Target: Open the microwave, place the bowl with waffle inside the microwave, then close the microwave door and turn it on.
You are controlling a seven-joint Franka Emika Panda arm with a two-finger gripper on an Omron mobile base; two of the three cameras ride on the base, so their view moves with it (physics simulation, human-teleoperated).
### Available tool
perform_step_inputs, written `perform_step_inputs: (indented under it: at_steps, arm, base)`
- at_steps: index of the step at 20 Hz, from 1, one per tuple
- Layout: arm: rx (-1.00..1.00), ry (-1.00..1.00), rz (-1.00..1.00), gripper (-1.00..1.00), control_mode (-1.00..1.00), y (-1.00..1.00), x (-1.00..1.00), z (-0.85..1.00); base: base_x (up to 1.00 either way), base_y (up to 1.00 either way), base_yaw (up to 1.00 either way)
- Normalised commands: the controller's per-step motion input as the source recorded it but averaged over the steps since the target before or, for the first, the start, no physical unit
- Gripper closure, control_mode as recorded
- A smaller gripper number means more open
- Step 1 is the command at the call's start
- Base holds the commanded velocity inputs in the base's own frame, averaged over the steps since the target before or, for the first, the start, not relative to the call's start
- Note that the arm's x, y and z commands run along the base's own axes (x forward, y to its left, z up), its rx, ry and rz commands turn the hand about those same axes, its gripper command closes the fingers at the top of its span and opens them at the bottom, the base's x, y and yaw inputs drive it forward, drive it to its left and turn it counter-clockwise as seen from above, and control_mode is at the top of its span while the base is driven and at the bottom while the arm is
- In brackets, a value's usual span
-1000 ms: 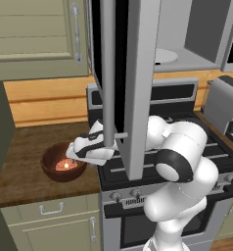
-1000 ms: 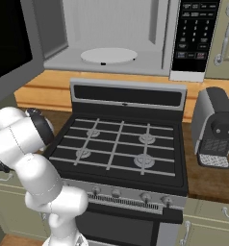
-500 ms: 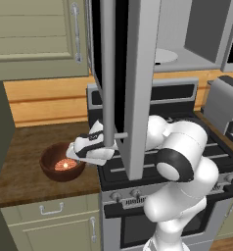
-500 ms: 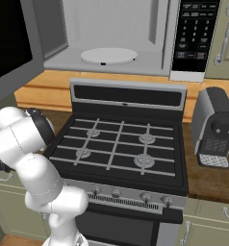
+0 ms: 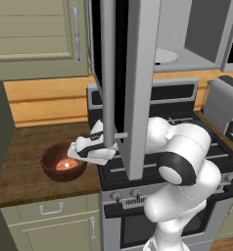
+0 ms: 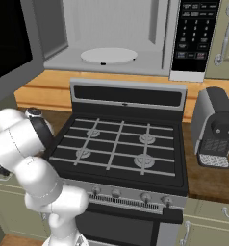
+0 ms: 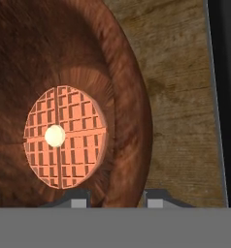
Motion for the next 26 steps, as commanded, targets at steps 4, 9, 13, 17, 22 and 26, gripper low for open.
perform_step_inputs:
  at_steps: [4,9,13,17,22,26]
  arm:
    - [0.0,0.0,0.0,1.0,-1.0,-0.42,0.0,0.25]
    - [0.01,0.0,-0.01,1.0,-1.0,-0.4,0.0,0.37]
    - [0.01,0.0,-0.06,1.0,-1.0,-0.42,0.0,0.61]
    - [0.0,0.0,-0.14,1.0,-1.0,-0.62,-0.03,0.49]
    - [0.03,0.0,-0.2,1.0,-1.0,-0.82,-0.05,0.5]
    - [0.06,0.0,-0.23,1.0,-1.0,-0.94,-0.2,0.43]
  base:
    - [0.0,0.0,0.0]
    - [0.0,0.0,0.0]
    - [0.0,0.0,0.0]
    - [0.0,0.0,0.0]
    - [0.0,0.0,0.0]
    - [0.0,0.0,0.0]
